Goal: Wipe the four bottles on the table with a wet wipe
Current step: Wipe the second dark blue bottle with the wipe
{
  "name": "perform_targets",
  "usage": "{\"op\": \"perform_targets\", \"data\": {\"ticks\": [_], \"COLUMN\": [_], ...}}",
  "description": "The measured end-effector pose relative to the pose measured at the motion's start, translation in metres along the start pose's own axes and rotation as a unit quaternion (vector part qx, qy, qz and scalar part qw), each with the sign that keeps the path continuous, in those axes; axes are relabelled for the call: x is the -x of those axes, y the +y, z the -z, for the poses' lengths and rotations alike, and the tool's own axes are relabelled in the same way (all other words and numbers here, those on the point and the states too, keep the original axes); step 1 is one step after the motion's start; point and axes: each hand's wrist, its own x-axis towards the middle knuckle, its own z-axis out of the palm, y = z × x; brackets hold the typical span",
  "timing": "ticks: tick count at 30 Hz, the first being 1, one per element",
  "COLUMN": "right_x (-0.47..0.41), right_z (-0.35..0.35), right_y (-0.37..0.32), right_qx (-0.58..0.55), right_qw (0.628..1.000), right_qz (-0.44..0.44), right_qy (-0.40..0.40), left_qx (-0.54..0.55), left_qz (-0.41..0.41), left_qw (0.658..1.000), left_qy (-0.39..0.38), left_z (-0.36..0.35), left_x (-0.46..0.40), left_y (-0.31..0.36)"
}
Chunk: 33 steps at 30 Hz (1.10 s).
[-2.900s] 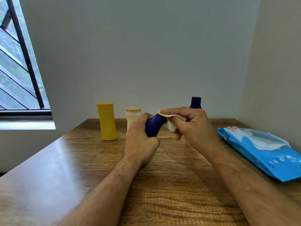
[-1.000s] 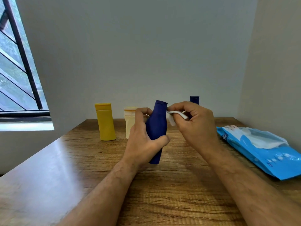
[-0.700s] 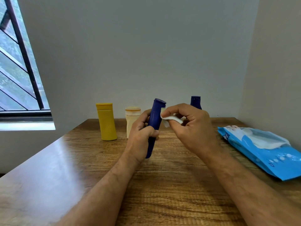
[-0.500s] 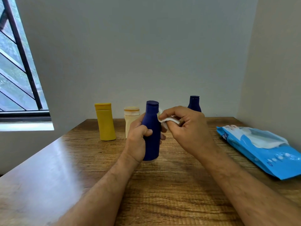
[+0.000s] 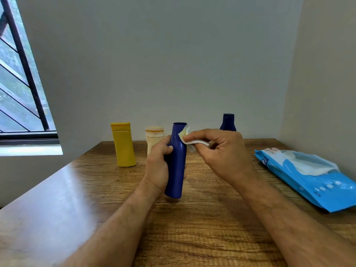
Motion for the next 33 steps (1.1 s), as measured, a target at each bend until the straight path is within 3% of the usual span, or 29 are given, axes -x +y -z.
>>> {"op": "perform_targets", "data": {"ticks": [5, 8, 11, 15, 19, 22, 25, 27, 30, 33], "right_x": [-0.002, -0.002, -0.003, -0.003, -0.005, -0.006, -0.007, -0.007, -0.006, -0.007], "right_z": [-0.002, -0.002, 0.002, 0.003, 0.002, 0.002, 0.001, 0.000, -0.001, 0.001], "right_y": [0.006, 0.007, 0.008, 0.010, 0.015, 0.017, 0.018, 0.018, 0.016, 0.014], "right_qx": [0.008, 0.021, 0.042, 0.088, 0.112, 0.091, 0.072, 0.050, 0.029, 0.007], "right_qw": [0.999, 0.998, 0.996, 0.994, 0.993, 0.992, 0.990, 0.992, 0.994, 0.992], "right_qz": [-0.043, -0.041, -0.002, 0.056, -0.010, -0.078, -0.107, -0.109, -0.098, -0.086], "right_qy": [0.007, 0.035, 0.078, 0.034, 0.022, 0.038, 0.049, 0.042, 0.050, 0.093], "left_qx": [0.039, 0.073, 0.084, 0.090, 0.096, 0.118, 0.004, -0.104, -0.210, -0.325], "left_qz": [0.027, 0.033, 0.030, 0.023, 0.026, 0.045, -0.015, -0.062, -0.137, -0.158], "left_qw": [0.998, 0.997, 0.995, 0.996, 0.995, 0.992, 0.998, 0.992, 0.967, 0.928], "left_qy": [-0.051, -0.007, 0.037, 0.008, 0.021, -0.031, -0.064, -0.032, 0.045, 0.089], "left_z": [0.000, 0.000, -0.002, -0.009, -0.006, -0.001, -0.003, -0.006, -0.006, -0.002], "left_x": [0.001, -0.002, -0.006, -0.006, -0.005, -0.004, -0.004, -0.004, -0.004, -0.006], "left_y": [0.000, 0.002, 0.006, 0.005, 0.001, 0.000, -0.002, -0.002, -0.001, 0.001]}}
